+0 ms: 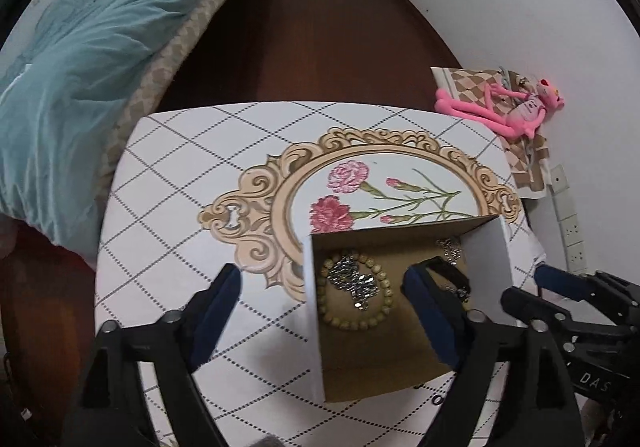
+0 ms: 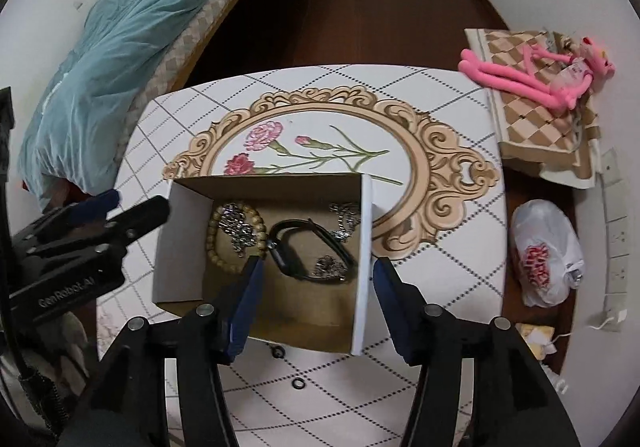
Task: Organize jewelry
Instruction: 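Lower the necklace into the box and open the right tool, then grasp a black ring with the right tool while the left grasps another black ring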
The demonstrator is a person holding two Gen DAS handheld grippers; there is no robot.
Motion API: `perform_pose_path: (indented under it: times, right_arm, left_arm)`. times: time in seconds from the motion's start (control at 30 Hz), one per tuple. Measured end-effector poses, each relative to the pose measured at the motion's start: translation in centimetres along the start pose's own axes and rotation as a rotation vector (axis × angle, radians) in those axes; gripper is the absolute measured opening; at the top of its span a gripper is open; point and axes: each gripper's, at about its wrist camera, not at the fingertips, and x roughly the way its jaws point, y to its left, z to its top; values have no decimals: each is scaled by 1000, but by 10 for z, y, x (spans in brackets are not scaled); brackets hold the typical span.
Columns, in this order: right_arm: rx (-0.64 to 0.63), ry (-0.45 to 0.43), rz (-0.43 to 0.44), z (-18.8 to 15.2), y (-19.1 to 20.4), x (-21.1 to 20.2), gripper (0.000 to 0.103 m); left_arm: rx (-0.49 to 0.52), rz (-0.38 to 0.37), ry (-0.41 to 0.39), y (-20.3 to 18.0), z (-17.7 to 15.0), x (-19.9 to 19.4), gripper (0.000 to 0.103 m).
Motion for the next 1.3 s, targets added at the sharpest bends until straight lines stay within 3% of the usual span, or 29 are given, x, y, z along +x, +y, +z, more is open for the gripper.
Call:
perform_pose_path:
  times: [0.03, 0.1, 0.13, 0.37, 0.67, 1.03, 1.3]
  right_arm:
    - [-3, 0, -16, -2, 1, -1, 64]
    - [-15, -11, -65, -7, 2, -2, 89]
    - [-22, -18, -98, -11, 3, -2, 95]
    - [-20, -52, -233, -33, 2, 2, 95]
    - [-4, -115, -277, -50, 5, -9, 97]
    - [-3, -265, -303, -80, 19, -68, 97]
    - [1, -393, -313, -106, 32, -124, 97]
  left_arm:
    - [-3, 5, -5, 1, -2, -2, 99]
    - [-9, 16, -18, 2, -7, -5, 101]
    - [-11, 29, -28, 3, -11, -7, 101]
    - [-14, 79, -75, 2, -36, -13, 102]
    - [-30, 118, -97, 0, -63, -24, 102]
    - [-30, 153, -196, -12, -91, -76, 102]
    - [-36, 125, -295, -21, -107, -128, 102]
